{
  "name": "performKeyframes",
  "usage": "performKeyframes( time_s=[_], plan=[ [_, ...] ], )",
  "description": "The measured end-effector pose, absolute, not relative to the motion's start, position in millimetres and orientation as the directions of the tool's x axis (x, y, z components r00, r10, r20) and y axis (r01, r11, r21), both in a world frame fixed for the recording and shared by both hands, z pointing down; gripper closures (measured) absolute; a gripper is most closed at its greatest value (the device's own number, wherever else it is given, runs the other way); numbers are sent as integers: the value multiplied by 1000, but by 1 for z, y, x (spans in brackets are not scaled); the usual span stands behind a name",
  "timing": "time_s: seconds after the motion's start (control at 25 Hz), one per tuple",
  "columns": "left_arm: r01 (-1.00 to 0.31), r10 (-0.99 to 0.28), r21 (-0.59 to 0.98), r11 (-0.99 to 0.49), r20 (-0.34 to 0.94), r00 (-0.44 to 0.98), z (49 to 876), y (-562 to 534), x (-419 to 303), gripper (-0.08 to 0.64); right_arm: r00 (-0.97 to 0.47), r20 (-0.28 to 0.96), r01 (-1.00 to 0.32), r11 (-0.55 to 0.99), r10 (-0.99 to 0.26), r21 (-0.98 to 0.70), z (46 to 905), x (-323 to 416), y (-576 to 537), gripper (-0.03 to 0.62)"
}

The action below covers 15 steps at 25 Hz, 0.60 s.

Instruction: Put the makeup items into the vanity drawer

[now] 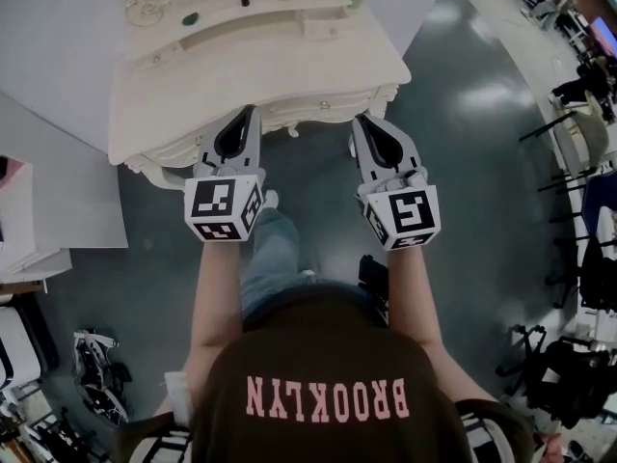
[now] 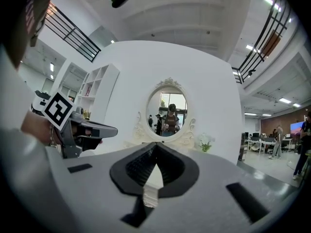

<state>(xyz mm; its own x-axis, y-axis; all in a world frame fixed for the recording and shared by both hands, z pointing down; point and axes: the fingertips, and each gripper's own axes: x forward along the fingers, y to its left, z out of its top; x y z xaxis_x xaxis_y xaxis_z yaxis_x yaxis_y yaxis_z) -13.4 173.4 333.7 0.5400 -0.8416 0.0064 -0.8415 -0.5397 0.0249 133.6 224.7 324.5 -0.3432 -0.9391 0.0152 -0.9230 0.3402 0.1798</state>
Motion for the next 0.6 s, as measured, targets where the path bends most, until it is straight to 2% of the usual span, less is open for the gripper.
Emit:
performKeyframes(
  time_s=[0.6],
  plan=[
    [-819, -818, 31, -573, 37, 574, 334, -45, -53, 552, -312, 66, -940, 318, -948, 126, 327, 89, -5, 594]
  ],
)
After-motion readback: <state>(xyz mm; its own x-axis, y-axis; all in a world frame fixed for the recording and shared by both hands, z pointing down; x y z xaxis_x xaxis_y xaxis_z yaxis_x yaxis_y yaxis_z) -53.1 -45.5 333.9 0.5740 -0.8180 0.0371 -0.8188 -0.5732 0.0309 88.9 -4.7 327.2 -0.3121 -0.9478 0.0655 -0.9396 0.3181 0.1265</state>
